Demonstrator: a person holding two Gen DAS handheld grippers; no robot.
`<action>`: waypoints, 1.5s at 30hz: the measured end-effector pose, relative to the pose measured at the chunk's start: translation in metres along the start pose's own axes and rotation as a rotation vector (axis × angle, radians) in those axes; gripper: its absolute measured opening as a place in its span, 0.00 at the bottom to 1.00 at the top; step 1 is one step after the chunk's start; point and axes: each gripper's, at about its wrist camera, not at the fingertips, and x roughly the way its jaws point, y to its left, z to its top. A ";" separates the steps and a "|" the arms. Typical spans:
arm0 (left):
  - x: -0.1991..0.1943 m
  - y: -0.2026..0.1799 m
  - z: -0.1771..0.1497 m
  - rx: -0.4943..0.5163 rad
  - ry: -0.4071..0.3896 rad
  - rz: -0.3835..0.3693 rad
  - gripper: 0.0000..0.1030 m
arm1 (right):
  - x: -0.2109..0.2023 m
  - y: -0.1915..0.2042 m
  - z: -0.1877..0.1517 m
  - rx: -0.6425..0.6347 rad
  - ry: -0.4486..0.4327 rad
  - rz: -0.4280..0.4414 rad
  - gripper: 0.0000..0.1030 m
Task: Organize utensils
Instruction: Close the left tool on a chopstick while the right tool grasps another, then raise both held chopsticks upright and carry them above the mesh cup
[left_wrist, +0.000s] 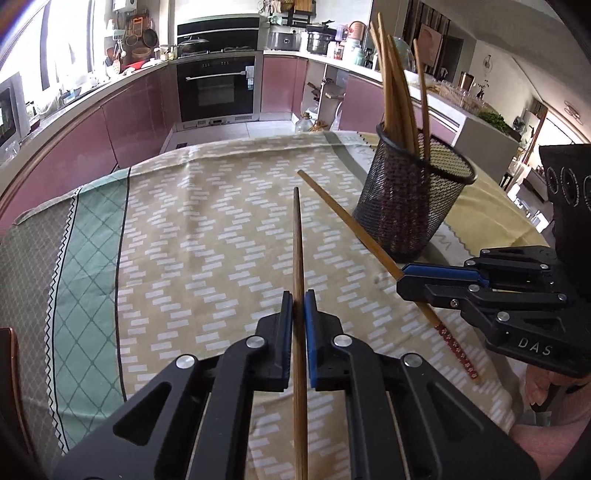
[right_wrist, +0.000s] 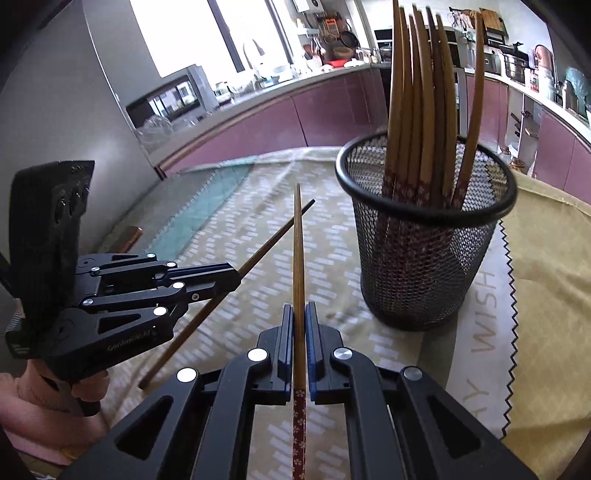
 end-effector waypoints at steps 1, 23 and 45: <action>-0.005 0.000 0.000 -0.004 -0.010 -0.015 0.07 | -0.003 0.000 0.000 0.001 -0.007 0.010 0.05; 0.000 -0.004 -0.017 0.000 0.048 -0.089 0.03 | 0.010 -0.007 -0.015 0.045 0.076 -0.028 0.05; 0.027 -0.039 -0.014 0.104 0.091 -0.043 0.07 | -0.007 -0.009 -0.017 0.026 0.022 -0.013 0.05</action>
